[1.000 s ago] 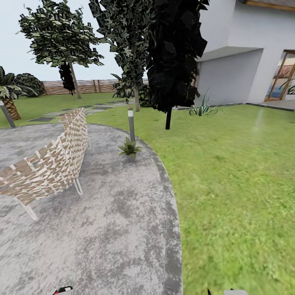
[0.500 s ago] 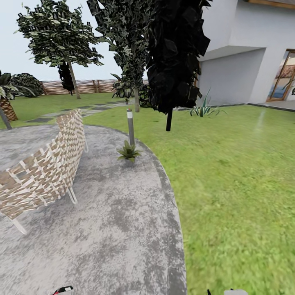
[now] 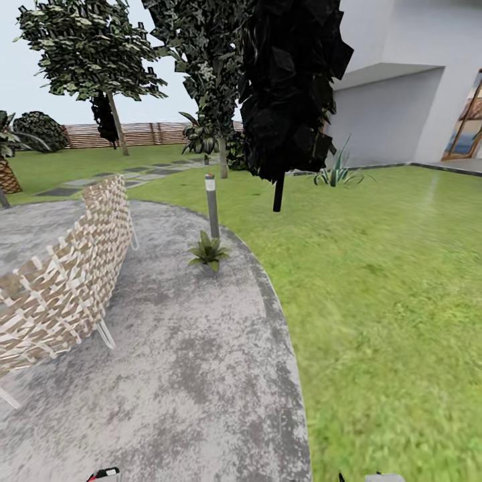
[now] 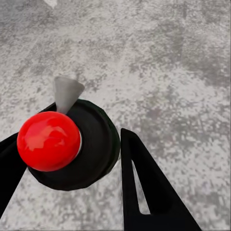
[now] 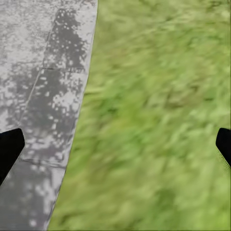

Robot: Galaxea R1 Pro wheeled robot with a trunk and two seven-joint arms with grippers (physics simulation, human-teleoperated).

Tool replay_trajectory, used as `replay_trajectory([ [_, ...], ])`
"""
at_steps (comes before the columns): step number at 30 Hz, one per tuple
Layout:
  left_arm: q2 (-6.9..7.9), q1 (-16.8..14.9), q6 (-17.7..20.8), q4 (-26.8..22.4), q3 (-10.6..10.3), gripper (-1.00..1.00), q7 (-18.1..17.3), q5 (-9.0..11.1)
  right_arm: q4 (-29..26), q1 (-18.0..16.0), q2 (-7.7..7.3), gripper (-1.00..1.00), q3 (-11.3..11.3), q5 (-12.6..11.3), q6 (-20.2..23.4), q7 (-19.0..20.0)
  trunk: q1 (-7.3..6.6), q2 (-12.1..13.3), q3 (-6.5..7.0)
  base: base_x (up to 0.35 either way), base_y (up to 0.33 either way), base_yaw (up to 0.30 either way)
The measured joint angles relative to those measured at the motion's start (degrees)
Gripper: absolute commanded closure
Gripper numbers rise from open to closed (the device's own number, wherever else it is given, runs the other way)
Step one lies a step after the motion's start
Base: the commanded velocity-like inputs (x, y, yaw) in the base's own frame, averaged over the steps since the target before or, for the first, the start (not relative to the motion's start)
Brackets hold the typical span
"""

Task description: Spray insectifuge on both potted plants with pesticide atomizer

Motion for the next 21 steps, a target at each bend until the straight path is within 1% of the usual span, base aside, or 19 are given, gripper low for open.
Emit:
replay_trajectory([
  [21, 0.00, -0.02, 0.00, 0.00, -0.01, 1.00, 0.00, -0.12, 0.00, 0.00, 0.00, -1.00, 0.00, 0.00, 0.00, 0.00, 0.00, 0.00, 0.00, 0.338, 0.000, 0.000],
])
